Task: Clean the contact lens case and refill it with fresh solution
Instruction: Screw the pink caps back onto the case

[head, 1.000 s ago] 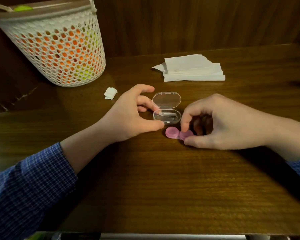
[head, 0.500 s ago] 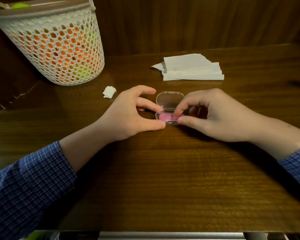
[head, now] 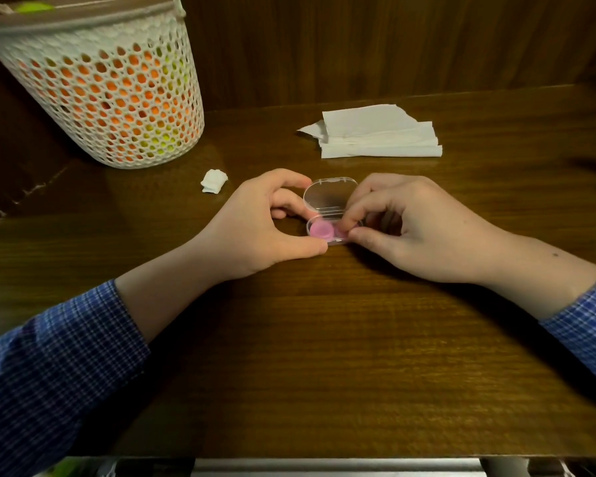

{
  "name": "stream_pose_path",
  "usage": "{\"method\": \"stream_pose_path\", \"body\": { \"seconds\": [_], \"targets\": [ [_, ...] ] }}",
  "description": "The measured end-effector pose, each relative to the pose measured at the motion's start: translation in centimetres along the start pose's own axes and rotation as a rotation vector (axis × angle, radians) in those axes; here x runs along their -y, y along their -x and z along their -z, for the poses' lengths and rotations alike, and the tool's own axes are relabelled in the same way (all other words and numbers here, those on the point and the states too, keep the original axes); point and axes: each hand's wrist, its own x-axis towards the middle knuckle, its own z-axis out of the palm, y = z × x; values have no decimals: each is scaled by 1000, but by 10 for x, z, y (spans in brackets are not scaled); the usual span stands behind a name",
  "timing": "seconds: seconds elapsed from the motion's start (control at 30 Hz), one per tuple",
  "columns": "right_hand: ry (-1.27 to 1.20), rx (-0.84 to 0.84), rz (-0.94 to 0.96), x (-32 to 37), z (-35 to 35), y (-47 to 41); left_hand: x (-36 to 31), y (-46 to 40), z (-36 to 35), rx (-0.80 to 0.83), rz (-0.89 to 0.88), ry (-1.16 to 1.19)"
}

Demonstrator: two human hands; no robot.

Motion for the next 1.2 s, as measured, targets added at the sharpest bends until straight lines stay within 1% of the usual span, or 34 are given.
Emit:
{"method": "stream_pose_path", "body": {
  "seconds": [0.13,0.23,0.3,0.33,0.4,0.5,0.67,0.77,0.93,1.2],
  "targets": [
    [8,-20,-13,0,-1,0,0,0,-1,1,-19,8],
    [-7,-154,-39,-2,1,-1,-1,1,-1,5,-30,36],
    [-61,-253,-74,-4,3,-2,-1,2,-1,4,-43,40],
    [-98,-271,-94,-6,4,-2,-1,2,-1,2,-52,34],
    [-128,-229,-124,-7,4,-4,-2,3,-2,-1,-69,8],
    [-86,-125,-111,-6,3,-4,-1,3,-3,-1,-92,-42],
    [-109,-51,-94,-6,4,-2,1,4,-2,-27,-108,-91],
    [-79,-34,-77,-10,3,-2,-1,5,-2,-22,-129,-96],
    [-74,-36,-64,-12,2,-2,-6,6,-3,-29,-129,-32],
    [-67,-34,-62,-12,1,-3,-6,6,-3,-39,-142,-27]
  ]
}}
